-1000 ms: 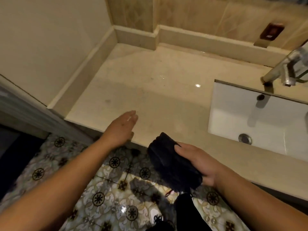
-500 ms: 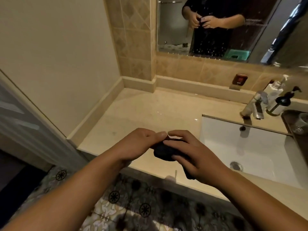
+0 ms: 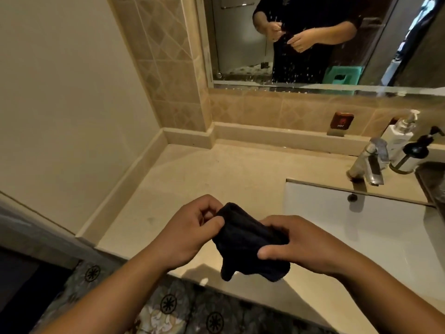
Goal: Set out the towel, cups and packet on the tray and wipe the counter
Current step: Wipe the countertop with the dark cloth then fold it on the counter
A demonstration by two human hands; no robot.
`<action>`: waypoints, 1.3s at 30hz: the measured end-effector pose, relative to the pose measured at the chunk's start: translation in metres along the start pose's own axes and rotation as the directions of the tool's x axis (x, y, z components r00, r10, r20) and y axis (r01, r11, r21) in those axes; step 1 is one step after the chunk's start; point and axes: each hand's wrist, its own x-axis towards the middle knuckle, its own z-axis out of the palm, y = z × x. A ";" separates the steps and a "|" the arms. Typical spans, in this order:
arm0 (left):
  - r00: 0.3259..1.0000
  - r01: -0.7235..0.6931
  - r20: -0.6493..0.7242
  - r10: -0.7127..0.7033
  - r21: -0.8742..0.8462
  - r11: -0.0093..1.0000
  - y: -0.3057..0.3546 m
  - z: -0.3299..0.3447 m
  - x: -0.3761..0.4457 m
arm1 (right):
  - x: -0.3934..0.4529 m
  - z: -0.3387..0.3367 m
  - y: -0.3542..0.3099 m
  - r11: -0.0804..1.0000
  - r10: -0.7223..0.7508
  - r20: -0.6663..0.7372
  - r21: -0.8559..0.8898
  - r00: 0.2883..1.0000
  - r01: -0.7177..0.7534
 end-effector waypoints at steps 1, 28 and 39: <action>1.000 0.006 -0.002 -0.006 -0.011 1.000 -0.002 -0.001 0.003 | 0.003 -0.008 0.003 0.999 -0.003 0.000 -0.039 1.000 0.003; 0.939 -0.326 0.268 0.214 0.503 0.800 -0.088 -0.065 0.086 | 0.071 -0.035 0.034 0.800 -0.036 -0.191 -0.593 0.981 -0.086; 0.867 -0.488 0.287 0.407 0.652 0.581 -0.156 -0.062 0.084 | 0.103 0.010 0.076 0.584 -0.134 -0.330 -0.788 0.935 -0.195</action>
